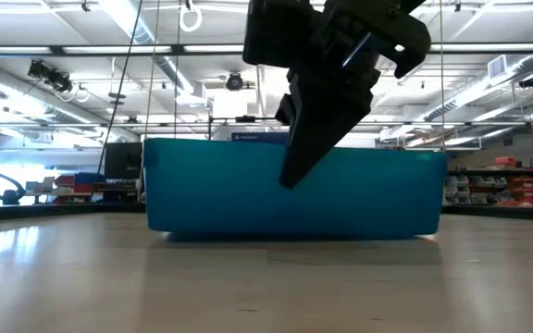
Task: Pick and place USB-C Cables
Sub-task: Move the blue bin to the center of the table
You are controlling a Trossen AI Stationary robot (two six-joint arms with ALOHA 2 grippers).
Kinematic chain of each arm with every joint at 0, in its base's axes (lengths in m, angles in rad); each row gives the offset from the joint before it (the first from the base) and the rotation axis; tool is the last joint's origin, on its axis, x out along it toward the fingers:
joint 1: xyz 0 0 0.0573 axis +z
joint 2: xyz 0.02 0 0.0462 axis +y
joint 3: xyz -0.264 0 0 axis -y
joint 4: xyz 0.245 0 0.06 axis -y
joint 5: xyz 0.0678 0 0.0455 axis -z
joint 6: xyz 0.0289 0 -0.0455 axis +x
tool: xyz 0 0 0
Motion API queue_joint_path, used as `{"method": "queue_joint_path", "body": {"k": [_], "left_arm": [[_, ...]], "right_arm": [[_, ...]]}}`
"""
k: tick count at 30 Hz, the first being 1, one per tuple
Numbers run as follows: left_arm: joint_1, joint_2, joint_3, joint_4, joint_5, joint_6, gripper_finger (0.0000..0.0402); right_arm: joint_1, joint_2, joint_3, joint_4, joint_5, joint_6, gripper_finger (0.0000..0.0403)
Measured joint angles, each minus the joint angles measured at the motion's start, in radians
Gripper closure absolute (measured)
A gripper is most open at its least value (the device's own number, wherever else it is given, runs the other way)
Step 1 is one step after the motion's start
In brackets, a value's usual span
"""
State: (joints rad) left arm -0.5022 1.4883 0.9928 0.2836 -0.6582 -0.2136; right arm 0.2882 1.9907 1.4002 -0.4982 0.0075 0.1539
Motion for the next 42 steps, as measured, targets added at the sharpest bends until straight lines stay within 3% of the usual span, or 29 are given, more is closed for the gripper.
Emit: {"method": "queue_joint_path", "body": {"k": [7, 17, 25, 31, 42], "left_arm": [[0.000, 0.000, 0.000, -0.004, -0.007, 0.000, 0.0296], [0.002, -0.001, 0.000, -0.008, -0.019, 0.000, 0.0296], [0.002, -0.019, 0.000, -0.038, -0.027, -0.006, 0.0296], [-0.023, -0.058, 0.003, -0.214, -0.123, -0.050, 0.0296], [-0.040, -0.125, 0.000, -0.683, -0.222, -0.338, 0.0296]], "right_arm": [[-0.009, 0.005, -0.001, 0.024, 0.002, -0.027, 0.0397], [-0.042, 0.005, -0.001, 0.033, 0.089, 0.105, 0.0397], [-0.059, 0.005, -0.001, 0.057, 0.110, 0.083, 0.0397], [-0.085, 0.008, 0.002, 0.037, 0.130, 0.062, 0.0397], [-0.115, 0.006, 0.003, 0.009, 0.121, 0.029, 0.0397]]}}
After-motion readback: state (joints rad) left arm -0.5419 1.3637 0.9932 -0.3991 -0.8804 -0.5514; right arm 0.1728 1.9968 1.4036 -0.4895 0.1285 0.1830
